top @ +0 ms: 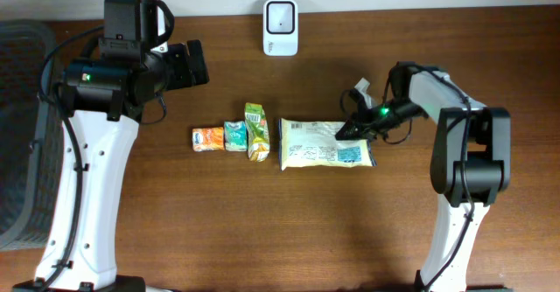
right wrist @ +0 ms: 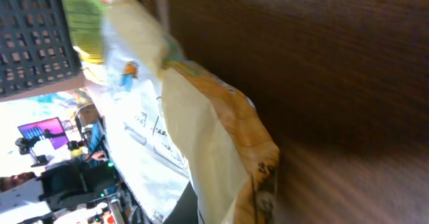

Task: Scan the item barcode

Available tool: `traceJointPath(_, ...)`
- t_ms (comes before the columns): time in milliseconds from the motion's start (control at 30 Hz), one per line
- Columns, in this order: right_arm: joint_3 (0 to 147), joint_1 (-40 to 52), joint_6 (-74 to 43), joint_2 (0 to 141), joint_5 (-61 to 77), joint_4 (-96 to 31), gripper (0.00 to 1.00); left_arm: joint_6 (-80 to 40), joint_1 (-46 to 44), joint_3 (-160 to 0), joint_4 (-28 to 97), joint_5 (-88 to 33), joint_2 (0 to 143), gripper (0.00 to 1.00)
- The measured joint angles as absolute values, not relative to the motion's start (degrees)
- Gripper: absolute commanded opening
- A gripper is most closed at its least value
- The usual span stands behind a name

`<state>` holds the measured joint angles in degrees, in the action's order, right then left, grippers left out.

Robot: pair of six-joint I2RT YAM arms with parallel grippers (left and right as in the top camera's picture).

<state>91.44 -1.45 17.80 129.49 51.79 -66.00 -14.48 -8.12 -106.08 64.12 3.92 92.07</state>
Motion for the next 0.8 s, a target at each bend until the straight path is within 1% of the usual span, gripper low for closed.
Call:
traceJointPath(133,94.76,-2.11,19.2,125.91,52.16,-71.64,0.04,-14.48,-8.12,-106.08,64.12,3.92,92.07,0.99)
traceJointPath(200,95.77,-2.17,19.73,120.92,52.56,-73.1,0.04,-14.48,-8.12,-106.08,64.12,3.92,92.07,0.99)
traceJointPath(433,96.88,-2.17,20.73,102.65,54.15,-75.48,0.04,-14.48,-8.12,-106.08,64.12,3.92,92.07,0.99)
traceJointPath(800,96.88,-3.4,24.01,88.18,56.9,-78.19,0.04,-14.48,-8.12,-106.08,64.12,3.92,92.07,0.99)
